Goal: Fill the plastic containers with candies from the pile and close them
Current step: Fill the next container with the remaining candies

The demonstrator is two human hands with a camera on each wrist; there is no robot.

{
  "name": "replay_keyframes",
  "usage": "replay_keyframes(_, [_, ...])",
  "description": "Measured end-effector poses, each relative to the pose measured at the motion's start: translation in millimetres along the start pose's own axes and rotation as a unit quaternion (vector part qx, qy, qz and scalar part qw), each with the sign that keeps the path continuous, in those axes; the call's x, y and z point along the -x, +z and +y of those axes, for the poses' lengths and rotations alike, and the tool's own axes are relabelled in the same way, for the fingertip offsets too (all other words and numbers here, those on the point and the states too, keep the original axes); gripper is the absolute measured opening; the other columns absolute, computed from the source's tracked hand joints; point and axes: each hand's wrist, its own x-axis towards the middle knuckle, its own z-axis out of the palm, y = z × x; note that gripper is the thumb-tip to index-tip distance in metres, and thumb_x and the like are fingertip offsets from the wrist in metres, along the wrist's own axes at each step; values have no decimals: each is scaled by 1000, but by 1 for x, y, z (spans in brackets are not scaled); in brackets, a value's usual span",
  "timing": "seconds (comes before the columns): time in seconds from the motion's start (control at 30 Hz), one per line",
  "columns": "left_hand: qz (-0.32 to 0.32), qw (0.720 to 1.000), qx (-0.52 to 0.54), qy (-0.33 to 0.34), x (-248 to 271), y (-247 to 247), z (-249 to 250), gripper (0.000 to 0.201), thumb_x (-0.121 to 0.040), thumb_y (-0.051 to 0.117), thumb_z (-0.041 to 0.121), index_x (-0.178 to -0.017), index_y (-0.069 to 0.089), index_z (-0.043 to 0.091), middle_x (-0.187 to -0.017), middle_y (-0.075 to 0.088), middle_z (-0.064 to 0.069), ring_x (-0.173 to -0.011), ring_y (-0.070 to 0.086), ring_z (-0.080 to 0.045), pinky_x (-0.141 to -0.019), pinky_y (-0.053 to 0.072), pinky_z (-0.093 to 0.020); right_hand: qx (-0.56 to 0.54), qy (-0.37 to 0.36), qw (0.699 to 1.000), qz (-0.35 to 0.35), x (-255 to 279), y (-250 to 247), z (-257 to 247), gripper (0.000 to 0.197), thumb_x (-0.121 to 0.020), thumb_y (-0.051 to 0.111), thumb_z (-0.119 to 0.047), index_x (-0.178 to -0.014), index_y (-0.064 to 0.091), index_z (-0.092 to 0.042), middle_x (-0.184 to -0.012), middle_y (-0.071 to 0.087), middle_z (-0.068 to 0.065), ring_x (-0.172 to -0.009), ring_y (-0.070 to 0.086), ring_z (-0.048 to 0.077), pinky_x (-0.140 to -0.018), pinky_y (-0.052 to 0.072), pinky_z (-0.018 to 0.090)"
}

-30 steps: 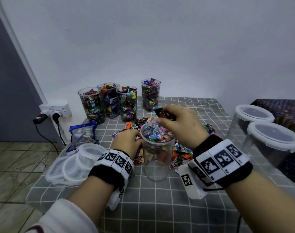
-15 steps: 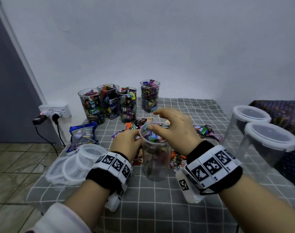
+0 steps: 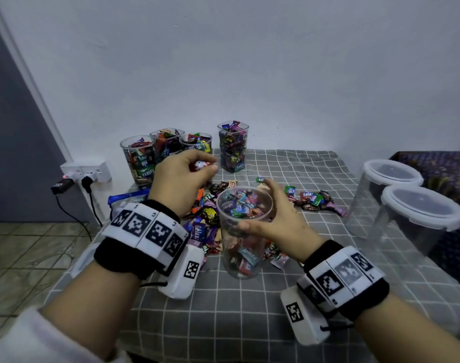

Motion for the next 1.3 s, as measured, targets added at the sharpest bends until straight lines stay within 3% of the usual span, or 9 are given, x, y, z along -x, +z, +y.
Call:
replay_keyframes(0.13, [-78,997,19,19,4,19,15,16,-80,72,17,-79,66,32,-71,65,4,-68,61,-16,-74,56,-36,-22,-9,1000,-13,3,2,8,76,-57,87,-30,-115,37,-35,-113,55,-15,-106,56,-1,-97,44,26])
replay_keyframes(0.23, [-125,991,-22,47,11,32,15,12,-80,72,20,-89,68,27,-78,64,12,-68,58,-3,-75,53,-27,-26,-21,999,-1,3,0,9,66,-63,85,-15,-110,41,-33,-106,58,-12,-100,58,-2,-93,46,25])
replay_keyframes(0.43, [-133,977,-111,129,17,37,12,42,-81,71,23,-121,62,31,-104,67,6,-92,59,-8,-86,46,-23,20,-26,999,0,-1,-2,8,77,-57,88,-35,-118,41,-26,-112,58,-11,-106,58,6,-96,48,38])
replay_keyframes(0.63, [-164,958,-152,179,18,36,13,34,-79,72,30,-112,69,27,-119,65,6,-110,58,-8,-97,43,-27,54,-18,998,-8,-2,-3,3,88,-45,82,-56,-118,39,-32,-113,60,-8,-106,59,10,-92,49,42])
replay_keyframes(0.77, [-188,962,-117,159,19,35,16,27,-84,67,36,-110,70,30,-126,61,7,-117,54,-3,-101,41,-25,86,-28,996,-7,0,-8,1,86,-53,86,-45,-124,41,-24,-116,59,-7,-109,57,11,-93,48,42])
replay_keyframes(0.93, [-242,965,39,97,24,30,25,23,-89,57,35,-111,64,38,-111,66,16,-107,58,8,-94,48,-21,93,-27,995,-12,3,-11,2,96,-40,76,-66,-119,43,-23,-112,60,-12,-107,58,8,-94,47,38])
replay_keyframes(1.13, [-179,976,104,70,20,19,26,24,-91,57,16,-108,63,32,-106,68,9,-103,63,-3,-89,50,-19,71,-13,996,-50,7,-19,-1,80,-56,86,-36,-119,35,-31,-110,55,-20,-108,55,0,-95,43,21])
replay_keyframes(1.23, [-128,991,39,22,14,2,13,26,-91,56,13,-99,64,37,-99,68,13,-92,64,-1,-73,48,-12,107,-11,987,-116,9,-29,1,87,-62,87,-27,-128,29,-34,-119,51,-20,-111,49,-5,-97,38,13])
replay_keyframes(1.3, [-157,986,-49,-26,10,-8,0,22,-91,57,18,-101,64,36,-100,67,12,-88,61,-1,-72,46,-17,155,9,977,-147,10,-37,4,97,-56,82,-43,-138,31,-29,-131,49,-13,-119,46,2,-105,36,25])
